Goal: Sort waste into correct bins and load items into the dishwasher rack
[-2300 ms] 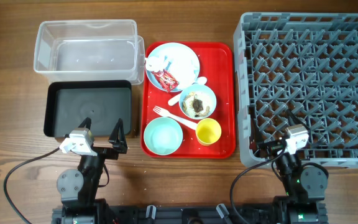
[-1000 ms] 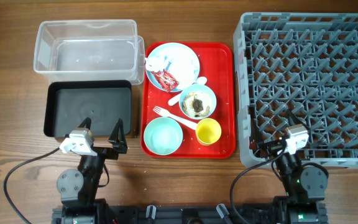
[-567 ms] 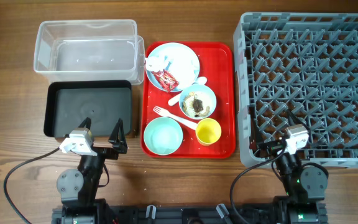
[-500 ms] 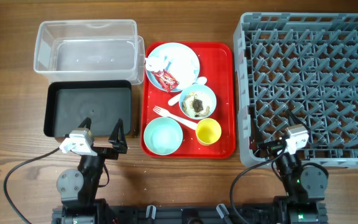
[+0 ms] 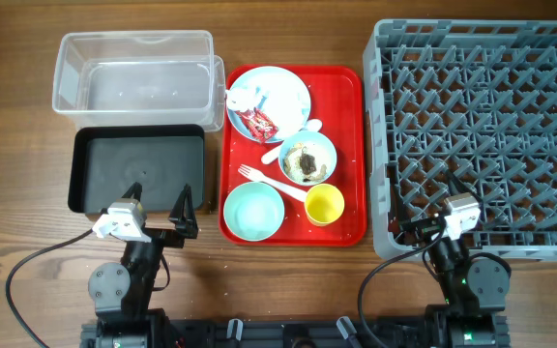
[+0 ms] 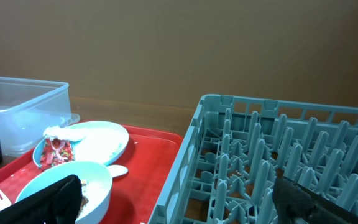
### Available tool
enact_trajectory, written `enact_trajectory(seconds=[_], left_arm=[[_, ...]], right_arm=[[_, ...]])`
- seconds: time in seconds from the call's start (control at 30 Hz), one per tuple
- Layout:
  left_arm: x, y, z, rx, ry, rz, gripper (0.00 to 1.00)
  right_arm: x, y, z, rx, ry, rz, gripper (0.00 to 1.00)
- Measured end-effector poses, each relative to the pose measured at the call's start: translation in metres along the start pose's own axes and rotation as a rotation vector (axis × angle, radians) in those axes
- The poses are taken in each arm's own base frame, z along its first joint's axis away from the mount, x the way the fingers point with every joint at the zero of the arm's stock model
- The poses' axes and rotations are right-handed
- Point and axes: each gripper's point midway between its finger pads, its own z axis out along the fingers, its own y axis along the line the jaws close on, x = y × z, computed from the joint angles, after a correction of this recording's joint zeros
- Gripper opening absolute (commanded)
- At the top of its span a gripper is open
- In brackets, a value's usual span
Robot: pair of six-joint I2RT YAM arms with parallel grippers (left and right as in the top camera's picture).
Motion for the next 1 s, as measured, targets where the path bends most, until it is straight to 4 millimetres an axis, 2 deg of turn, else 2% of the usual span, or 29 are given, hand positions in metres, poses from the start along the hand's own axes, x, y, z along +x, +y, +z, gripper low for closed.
enact_trajectory(seconds=[1.0], left_arm=[[-0.0021, 0.0052, -0.0001, -0.030, -0.011, 0.005, 1.00]], right_arm=[[-0.0041, 0.0017, 0.0000, -0.010, -0.017, 0.004, 1.00]])
